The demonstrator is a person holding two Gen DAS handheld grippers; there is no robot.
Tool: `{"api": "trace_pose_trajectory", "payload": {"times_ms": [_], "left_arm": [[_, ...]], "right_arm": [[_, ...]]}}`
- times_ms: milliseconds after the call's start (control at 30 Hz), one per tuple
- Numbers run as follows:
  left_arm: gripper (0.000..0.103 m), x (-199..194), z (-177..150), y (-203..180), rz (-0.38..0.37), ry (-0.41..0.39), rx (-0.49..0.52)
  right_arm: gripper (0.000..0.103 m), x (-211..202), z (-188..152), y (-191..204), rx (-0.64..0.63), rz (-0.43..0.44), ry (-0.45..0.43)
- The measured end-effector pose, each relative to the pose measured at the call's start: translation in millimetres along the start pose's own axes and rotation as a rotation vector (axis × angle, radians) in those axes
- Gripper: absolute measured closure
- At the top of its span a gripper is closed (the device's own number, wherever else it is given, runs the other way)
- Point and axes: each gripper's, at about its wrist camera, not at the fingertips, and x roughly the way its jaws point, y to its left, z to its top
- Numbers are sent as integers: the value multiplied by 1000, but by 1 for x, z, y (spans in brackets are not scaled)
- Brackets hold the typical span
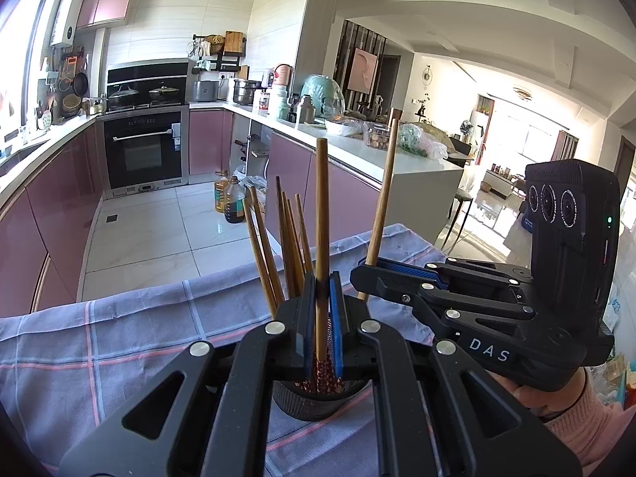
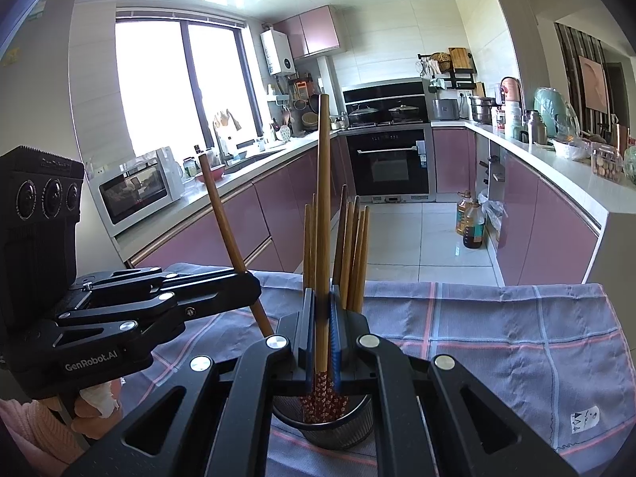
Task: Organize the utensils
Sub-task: 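Push the left chopstick down among the others while the right gripper inserts its own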
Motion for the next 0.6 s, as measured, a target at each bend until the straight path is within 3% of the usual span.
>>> {"api": "trace_pose_trajectory", "payload": {"times_ms": [600], "left_arm": [[95,15,-4,-5,13,36,4]], "right_arm": [[97,10,-6,-4,9,1,33]]}}
